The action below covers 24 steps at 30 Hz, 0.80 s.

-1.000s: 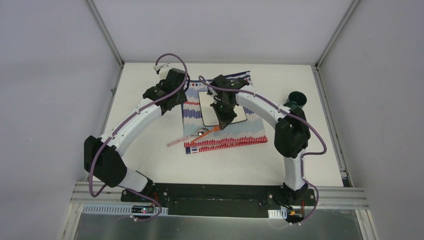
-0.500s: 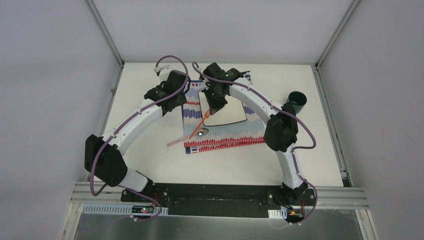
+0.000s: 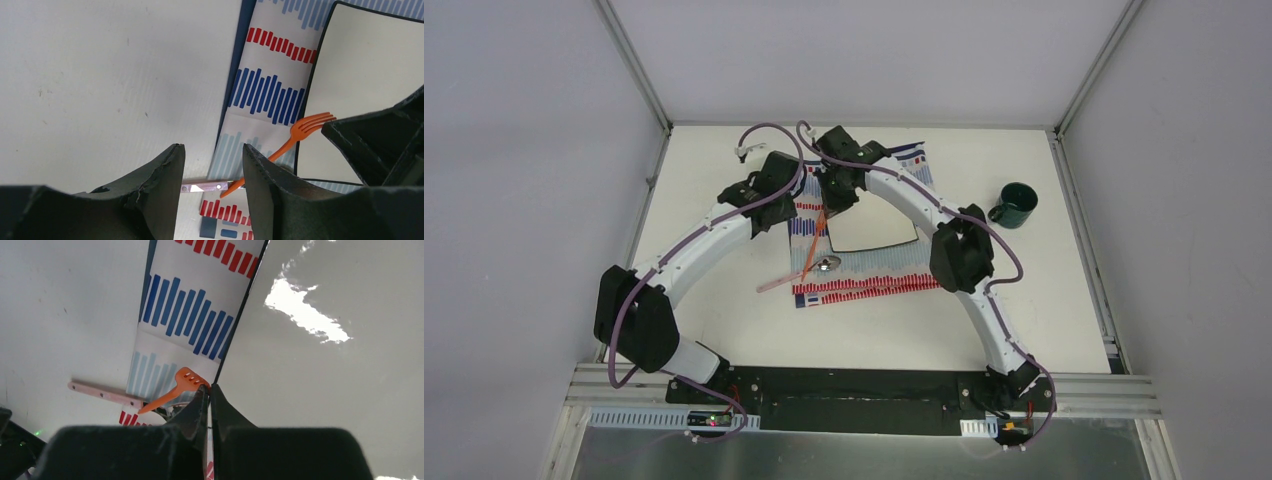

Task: Set the dinner table for one person
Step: Place the fork on the napkin.

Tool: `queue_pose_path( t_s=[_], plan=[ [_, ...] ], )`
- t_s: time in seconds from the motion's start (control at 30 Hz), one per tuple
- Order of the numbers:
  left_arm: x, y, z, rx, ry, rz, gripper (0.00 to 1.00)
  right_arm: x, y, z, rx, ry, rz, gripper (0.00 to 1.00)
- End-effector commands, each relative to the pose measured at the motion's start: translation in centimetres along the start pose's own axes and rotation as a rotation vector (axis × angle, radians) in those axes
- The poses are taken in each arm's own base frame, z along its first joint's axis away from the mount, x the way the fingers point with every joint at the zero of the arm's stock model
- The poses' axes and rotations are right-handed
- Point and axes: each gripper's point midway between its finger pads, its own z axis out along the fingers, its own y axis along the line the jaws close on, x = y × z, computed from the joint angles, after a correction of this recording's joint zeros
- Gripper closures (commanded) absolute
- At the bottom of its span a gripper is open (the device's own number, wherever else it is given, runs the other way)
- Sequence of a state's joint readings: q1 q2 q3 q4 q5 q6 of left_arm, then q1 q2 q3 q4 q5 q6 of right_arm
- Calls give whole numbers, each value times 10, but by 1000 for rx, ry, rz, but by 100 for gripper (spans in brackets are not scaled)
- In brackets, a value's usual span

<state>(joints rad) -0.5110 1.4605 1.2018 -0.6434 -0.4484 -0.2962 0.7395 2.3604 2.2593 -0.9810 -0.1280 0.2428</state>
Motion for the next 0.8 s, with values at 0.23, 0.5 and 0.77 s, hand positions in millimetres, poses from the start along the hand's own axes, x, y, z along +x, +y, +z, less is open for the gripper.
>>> queue_pose_path(
  t_s=[0.23,0.5,0.77],
  plan=[
    [2,6,5,-40,-32,-14,53,-82,18,20,-78,-293,60,100],
    [4,13,4,-66,-43,-10,53,-111,8,44,-104,-379,132,100],
    [9,15,5,-69,-46,-6,53,-124,-8,61,-98,-411,182,100]
  ],
)
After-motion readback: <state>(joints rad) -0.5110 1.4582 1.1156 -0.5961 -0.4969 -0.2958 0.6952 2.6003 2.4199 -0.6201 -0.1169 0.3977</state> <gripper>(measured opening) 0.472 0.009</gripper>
